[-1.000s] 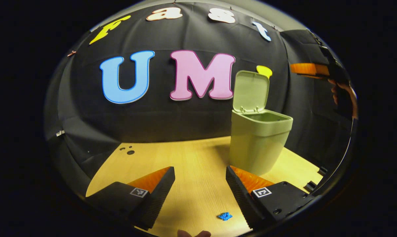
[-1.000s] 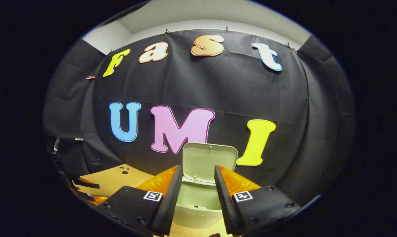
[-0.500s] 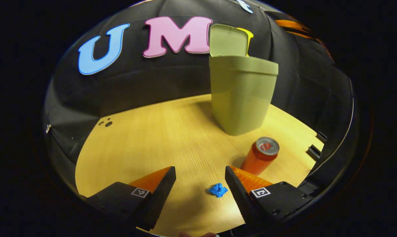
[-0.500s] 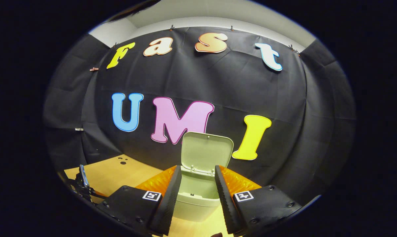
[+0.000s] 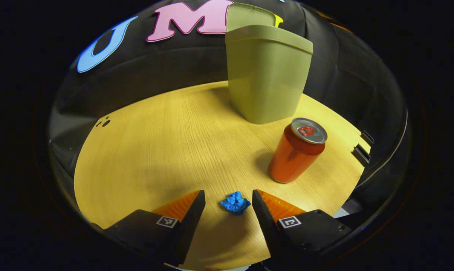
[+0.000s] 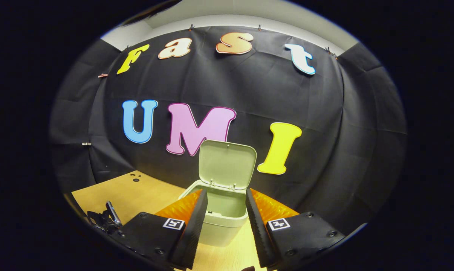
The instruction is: Press the lid of the desktop garbage bin to open it, pick up the crumpled paper on the desktop and throw it into the bin, then pick up the pop can on the desktop and drop it into the bin, and finally close the garbage bin lid.
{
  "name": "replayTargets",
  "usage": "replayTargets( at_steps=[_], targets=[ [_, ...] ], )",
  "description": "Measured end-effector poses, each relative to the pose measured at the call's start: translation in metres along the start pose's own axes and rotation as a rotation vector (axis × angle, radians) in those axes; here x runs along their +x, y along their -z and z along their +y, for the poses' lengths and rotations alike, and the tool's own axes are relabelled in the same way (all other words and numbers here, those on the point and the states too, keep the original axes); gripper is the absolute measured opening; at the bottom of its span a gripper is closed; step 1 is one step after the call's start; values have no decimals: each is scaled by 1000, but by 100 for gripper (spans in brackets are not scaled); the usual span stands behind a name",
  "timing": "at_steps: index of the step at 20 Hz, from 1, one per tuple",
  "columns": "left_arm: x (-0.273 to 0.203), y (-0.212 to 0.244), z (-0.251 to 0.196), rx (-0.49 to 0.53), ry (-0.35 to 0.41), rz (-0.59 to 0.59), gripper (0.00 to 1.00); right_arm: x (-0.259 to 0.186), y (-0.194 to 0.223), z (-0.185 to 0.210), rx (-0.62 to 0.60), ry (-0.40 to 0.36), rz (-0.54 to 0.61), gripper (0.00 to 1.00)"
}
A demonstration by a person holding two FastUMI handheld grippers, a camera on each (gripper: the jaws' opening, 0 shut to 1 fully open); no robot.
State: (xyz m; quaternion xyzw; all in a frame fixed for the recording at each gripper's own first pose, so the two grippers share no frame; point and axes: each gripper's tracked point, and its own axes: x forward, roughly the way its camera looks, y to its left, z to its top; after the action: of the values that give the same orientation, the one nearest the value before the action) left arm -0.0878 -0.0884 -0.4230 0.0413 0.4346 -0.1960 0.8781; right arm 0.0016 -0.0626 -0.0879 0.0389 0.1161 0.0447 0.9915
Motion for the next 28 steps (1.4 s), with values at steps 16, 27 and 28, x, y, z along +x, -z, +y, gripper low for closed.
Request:
replayTargets(
  at_steps=[16, 27, 28],
  targets=[
    [-10, -35, 18, -3, -27, -45, 43, 4, 6, 15, 71, -49, 22, 65],
    [-90, -231, 50, -55, -29, -450, 43, -2, 4, 21, 37, -39, 11, 65],
    [-99, -250, 50, -56, -21, -485, 43, -3, 4, 22, 37, -39, 12, 65]
  ],
)
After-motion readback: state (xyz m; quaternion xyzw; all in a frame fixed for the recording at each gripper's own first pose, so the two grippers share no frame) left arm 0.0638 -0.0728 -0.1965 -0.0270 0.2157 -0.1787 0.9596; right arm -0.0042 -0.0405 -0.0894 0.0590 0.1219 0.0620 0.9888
